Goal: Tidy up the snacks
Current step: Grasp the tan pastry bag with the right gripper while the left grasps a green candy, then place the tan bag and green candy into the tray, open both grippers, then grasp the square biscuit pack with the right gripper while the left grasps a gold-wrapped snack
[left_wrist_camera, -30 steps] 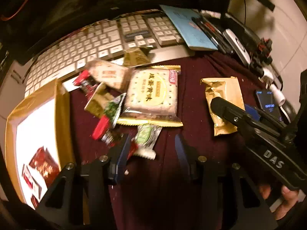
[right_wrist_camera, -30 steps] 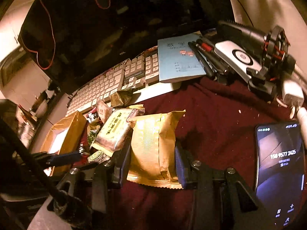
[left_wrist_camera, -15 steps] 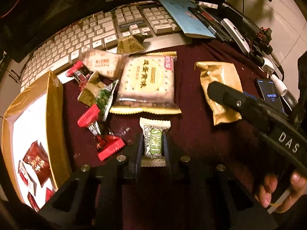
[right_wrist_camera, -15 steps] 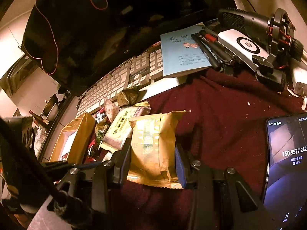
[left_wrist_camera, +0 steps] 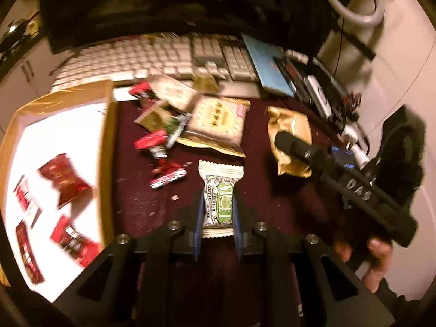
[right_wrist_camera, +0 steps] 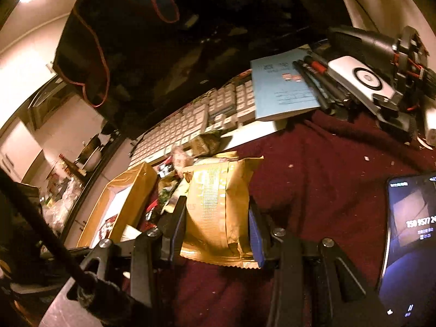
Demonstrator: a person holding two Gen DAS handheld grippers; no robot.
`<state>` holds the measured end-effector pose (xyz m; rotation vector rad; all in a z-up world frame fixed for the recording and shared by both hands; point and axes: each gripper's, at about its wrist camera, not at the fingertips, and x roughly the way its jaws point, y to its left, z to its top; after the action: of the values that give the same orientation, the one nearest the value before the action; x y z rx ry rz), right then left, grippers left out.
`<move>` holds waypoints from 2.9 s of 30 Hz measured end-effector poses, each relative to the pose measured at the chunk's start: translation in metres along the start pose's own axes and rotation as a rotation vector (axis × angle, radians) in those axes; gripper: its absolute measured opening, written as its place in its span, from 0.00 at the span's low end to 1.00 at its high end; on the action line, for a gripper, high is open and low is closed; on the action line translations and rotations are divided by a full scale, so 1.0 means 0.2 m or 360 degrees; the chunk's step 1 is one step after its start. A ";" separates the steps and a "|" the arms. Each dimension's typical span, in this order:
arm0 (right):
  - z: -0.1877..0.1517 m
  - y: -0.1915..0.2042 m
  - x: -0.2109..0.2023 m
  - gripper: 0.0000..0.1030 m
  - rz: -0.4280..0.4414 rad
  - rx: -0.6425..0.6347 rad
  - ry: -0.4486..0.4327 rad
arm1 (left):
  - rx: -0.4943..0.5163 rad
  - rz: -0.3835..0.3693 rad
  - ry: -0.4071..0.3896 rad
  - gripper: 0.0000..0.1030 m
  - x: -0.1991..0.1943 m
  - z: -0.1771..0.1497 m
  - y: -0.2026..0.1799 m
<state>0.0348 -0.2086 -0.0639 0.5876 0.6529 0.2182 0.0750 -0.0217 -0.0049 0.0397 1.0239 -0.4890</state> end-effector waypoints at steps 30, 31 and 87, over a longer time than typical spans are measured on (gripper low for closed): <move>0.08 1.10 1.00 0.39 0.0010 -0.0743 0.0685 | -0.0697 0.0437 -0.0008 0.20 -0.06 0.27 1.25; 0.07 1.12 1.01 0.39 0.0009 -0.0759 0.0689 | -0.0706 0.0442 0.0010 0.20 -0.05 0.27 1.26; 0.22 0.30 0.65 0.72 -0.0624 -0.0157 0.0445 | -0.0282 0.0237 -0.0219 0.82 -0.30 -0.05 0.37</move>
<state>0.1635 -0.1312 -0.0683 0.3263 1.0069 -0.0368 0.0720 0.0693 0.0262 -0.0743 0.9181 -0.2606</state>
